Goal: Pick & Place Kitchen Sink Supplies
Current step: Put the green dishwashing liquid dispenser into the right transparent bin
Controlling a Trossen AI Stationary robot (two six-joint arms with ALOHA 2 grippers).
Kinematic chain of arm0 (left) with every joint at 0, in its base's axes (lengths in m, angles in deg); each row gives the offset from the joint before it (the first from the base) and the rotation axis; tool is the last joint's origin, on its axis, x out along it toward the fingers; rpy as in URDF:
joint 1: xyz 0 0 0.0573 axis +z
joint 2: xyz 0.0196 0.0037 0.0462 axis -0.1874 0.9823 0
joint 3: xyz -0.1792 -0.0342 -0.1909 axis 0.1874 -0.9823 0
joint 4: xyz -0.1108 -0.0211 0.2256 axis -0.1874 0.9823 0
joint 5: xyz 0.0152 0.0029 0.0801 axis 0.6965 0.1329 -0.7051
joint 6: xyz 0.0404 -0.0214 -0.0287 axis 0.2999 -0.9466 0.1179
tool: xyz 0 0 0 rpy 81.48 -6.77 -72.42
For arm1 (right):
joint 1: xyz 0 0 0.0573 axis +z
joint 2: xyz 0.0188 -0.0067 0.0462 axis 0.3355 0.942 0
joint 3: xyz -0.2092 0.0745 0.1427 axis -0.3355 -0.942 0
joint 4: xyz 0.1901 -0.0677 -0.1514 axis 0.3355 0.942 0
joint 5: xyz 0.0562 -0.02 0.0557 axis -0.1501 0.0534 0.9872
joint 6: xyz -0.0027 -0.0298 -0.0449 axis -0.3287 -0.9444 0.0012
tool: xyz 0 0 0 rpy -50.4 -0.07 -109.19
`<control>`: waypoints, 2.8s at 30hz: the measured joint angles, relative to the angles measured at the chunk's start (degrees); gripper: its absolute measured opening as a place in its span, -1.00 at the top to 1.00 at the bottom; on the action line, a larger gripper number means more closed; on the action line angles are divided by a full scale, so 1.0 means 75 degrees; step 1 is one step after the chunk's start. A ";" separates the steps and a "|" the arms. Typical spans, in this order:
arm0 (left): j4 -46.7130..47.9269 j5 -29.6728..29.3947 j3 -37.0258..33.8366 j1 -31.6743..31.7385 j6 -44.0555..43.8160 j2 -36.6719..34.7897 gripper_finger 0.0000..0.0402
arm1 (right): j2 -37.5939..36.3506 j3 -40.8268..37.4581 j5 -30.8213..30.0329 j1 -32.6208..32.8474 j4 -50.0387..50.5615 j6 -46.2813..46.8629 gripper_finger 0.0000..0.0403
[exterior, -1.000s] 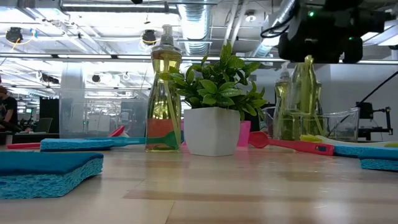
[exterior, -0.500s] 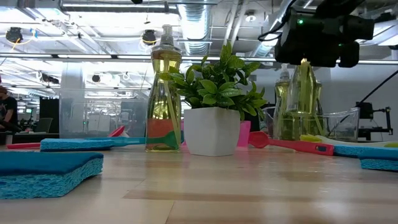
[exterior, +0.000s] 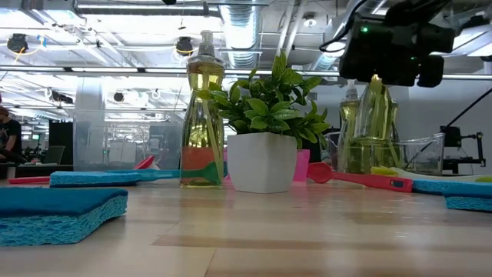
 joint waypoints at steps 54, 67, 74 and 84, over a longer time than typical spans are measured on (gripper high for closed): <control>0.0003 0.0003 -0.0003 0.0000 0.0000 -0.0002 0.10 | 0.1670 -0.0009 0.0682 -0.0018 -0.0683 -0.0405 -0.27; 0.0003 0.0003 -0.0003 0.0000 0.0000 -0.0003 0.10 | 0.1664 -0.0006 0.0781 0.0090 -0.0654 -0.0831 -0.27; 0.0003 0.0003 -0.0003 -0.0017 0.0000 -0.0001 0.10 | 0.1664 -0.0003 0.0783 0.0139 -0.0651 -0.1029 -0.27; 0.0006 0.0006 -0.0003 -0.0017 0.0000 0.0000 0.10 | 0.1664 0.0000 0.1474 -0.0019 -0.0665 -0.1030 -0.27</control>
